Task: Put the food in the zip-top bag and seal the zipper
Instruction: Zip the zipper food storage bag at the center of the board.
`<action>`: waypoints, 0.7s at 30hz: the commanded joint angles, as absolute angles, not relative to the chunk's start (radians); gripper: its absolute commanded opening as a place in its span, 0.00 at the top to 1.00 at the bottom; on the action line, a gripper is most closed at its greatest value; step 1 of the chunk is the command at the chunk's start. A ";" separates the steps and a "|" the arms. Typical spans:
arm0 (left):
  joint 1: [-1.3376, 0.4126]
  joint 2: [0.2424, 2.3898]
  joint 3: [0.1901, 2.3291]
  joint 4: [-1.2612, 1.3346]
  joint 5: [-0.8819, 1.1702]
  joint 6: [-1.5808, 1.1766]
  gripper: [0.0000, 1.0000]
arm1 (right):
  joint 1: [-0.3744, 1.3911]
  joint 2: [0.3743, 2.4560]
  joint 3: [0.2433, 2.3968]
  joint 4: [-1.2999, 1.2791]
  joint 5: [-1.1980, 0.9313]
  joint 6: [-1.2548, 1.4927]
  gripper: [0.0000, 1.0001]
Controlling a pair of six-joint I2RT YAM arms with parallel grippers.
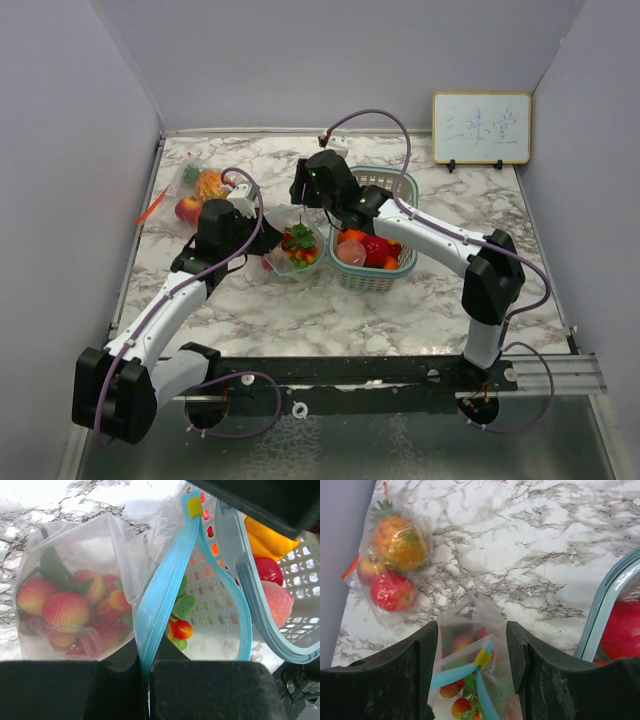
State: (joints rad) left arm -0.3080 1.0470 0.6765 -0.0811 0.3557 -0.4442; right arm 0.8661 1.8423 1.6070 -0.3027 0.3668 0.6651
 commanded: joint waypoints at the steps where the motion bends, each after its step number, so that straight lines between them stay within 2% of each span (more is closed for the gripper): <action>1: -0.310 1.023 0.671 -0.039 0.393 -0.453 1.00 | 0.850 1.899 1.631 -0.300 0.327 0.699 0.43; 11: -0.311 1.048 0.669 -0.006 0.402 -0.466 1.00 | 0.851 1.876 1.569 -0.264 0.211 0.723 0.49; 16: -0.311 1.064 0.681 -0.007 0.388 -0.462 1.00 | 0.851 1.870 1.543 -0.254 0.155 0.717 0.64; 19: -0.310 1.072 0.695 -0.014 0.388 -0.461 1.00 | 0.851 1.843 1.519 -0.236 0.181 0.704 0.81; 21: -0.310 1.071 0.716 -0.046 0.397 -0.448 1.00 | 0.851 1.827 1.536 -0.237 0.197 0.666 0.86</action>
State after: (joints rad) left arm -0.3080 1.0664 0.6750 -0.0376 0.3744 -0.4583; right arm 0.8452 1.8938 1.5322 -0.2752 0.2016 0.7071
